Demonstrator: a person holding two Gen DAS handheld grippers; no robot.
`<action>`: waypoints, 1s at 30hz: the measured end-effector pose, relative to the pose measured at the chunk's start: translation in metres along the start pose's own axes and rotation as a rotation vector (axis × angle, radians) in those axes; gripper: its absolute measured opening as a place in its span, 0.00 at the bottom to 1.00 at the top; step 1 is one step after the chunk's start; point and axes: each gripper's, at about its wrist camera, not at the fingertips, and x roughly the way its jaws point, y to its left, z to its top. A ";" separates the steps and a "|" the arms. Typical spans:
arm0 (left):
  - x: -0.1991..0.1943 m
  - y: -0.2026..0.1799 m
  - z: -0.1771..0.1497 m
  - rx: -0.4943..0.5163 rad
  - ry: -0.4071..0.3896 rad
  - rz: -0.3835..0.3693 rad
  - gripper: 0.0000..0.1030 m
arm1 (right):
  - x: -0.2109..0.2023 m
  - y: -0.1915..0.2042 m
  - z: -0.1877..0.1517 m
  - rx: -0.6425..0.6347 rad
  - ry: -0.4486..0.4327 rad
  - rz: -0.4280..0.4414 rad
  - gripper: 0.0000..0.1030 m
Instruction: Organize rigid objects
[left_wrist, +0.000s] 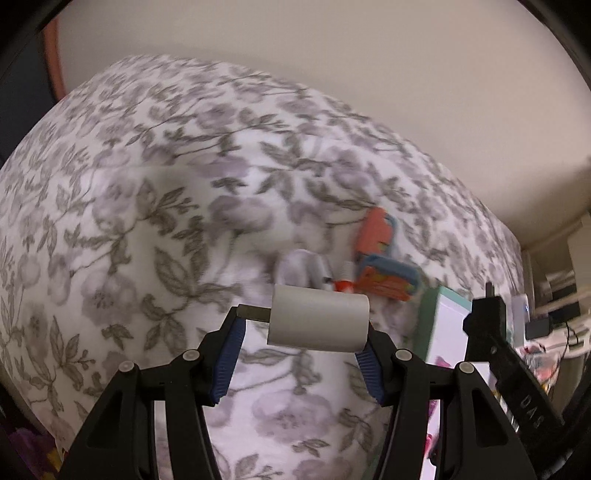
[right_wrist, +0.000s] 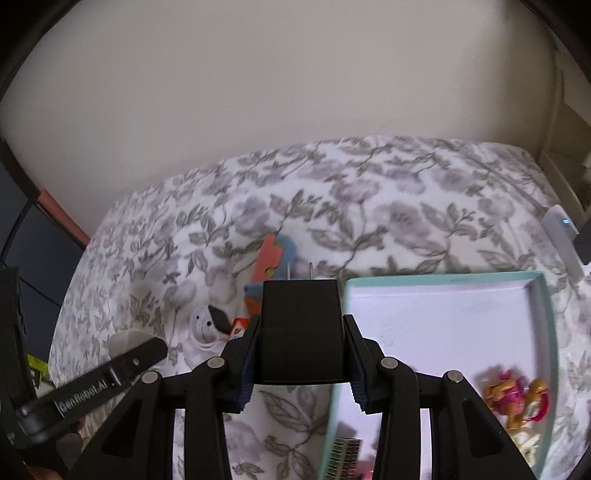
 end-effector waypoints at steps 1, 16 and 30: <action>0.000 -0.005 -0.001 0.012 0.000 -0.006 0.58 | -0.005 -0.006 0.002 0.012 -0.008 -0.007 0.42; 0.002 -0.097 -0.026 0.188 0.015 -0.049 0.58 | -0.059 -0.100 0.017 0.177 -0.082 -0.116 0.42; 0.040 -0.164 -0.055 0.344 0.048 -0.040 0.58 | -0.034 -0.150 -0.002 0.201 -0.011 -0.207 0.42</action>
